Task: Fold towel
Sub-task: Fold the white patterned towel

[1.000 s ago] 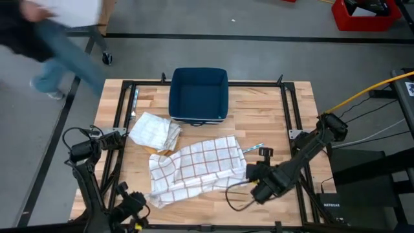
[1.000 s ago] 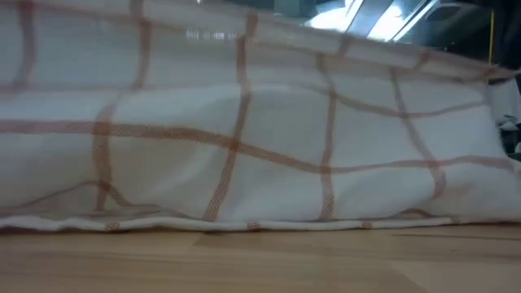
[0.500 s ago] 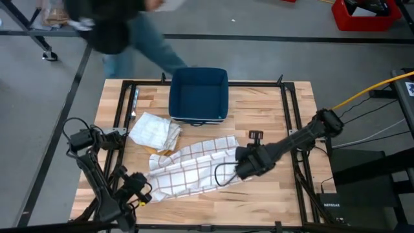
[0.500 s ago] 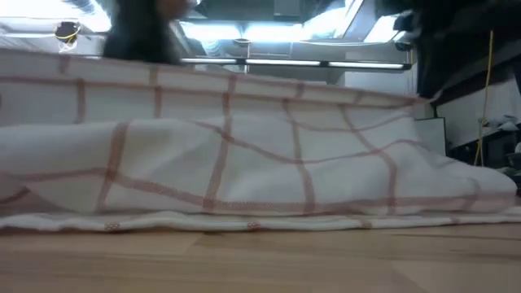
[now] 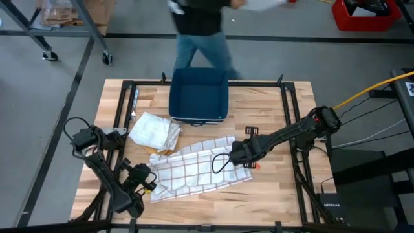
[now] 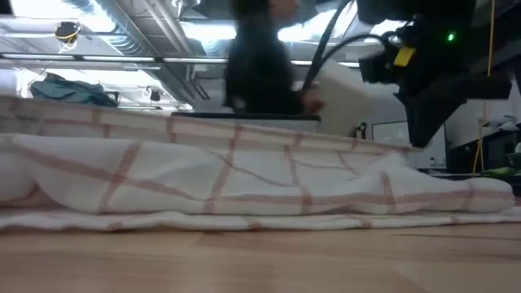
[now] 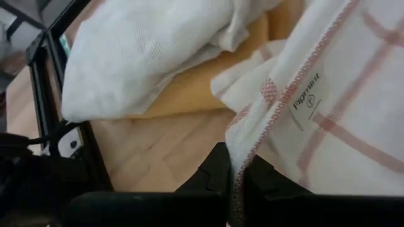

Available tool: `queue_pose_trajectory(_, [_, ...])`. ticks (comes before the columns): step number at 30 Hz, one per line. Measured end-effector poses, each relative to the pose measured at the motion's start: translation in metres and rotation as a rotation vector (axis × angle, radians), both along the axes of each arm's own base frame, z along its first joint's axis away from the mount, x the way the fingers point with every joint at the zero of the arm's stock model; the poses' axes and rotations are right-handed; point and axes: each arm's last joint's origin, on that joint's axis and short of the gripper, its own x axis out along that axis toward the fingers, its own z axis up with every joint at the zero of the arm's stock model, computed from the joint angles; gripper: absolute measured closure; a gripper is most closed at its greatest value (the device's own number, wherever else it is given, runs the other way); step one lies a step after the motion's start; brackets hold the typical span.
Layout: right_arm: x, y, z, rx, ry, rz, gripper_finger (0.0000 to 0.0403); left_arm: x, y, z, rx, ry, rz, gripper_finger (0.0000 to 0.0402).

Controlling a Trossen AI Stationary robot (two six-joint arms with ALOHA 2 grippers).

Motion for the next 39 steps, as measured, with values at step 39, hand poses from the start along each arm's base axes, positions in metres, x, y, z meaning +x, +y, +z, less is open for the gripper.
queue_pose_trajectory(39, [0.003, -0.034, -0.013, -0.176, -0.051, -0.071, 0.0289, 0.047, 0.063, -0.007, 0.084, 0.116, 0.258, 0.0292])
